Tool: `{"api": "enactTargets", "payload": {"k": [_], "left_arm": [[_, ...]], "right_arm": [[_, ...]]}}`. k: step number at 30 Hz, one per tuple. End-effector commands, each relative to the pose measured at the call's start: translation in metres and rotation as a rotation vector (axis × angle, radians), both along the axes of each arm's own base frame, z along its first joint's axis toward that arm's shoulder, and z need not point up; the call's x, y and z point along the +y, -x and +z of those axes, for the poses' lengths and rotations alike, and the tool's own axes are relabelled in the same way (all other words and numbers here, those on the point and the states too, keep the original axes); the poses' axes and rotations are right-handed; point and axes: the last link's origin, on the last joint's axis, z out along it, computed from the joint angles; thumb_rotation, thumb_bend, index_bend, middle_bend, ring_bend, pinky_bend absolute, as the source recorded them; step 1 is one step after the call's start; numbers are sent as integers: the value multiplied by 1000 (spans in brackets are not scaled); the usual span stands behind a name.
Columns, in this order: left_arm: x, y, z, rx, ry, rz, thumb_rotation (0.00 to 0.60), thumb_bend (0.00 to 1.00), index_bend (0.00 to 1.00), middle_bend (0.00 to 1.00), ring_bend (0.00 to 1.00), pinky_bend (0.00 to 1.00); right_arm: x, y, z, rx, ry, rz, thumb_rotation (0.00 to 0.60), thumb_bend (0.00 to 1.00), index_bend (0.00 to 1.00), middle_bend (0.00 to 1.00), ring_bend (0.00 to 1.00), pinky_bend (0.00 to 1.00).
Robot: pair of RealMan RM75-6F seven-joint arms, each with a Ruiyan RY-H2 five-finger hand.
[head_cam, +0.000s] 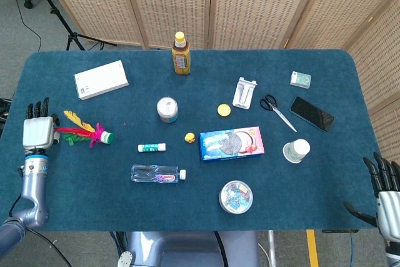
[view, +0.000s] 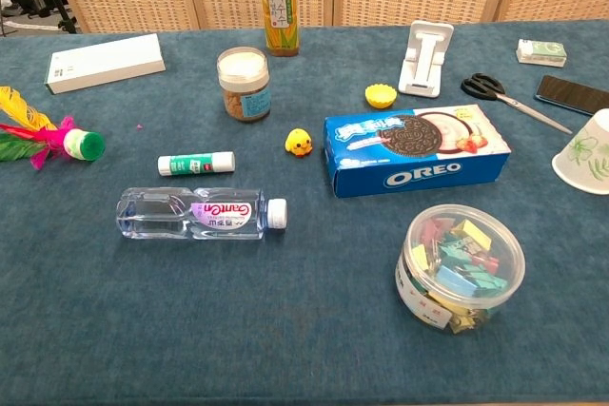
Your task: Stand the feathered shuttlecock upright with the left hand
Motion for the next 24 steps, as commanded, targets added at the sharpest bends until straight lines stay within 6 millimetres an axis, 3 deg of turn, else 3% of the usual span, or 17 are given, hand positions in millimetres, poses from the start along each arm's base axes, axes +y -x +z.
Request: {"api": "enactTargets", "payload": {"k": [1, 17, 24], "left_arm": [[2, -2, -2, -9, -2, -12, 600, 375, 557, 0, 0, 0], [-2, -3, 1, -12, -14, -44, 600, 439, 637, 0, 0, 0], [5, -23, 17, -9, -64, -111, 600, 443, 639, 0, 0, 0]], "right_arm": [[-1, 0, -1, 2, -1, -4, 600, 0, 0, 0, 0, 0], [2, -1, -1, 3, -1, 1, 600, 0, 0, 0, 0, 0], [3, -2, 1, -6, 4, 9, 600, 0, 0, 0, 0, 0]]}}
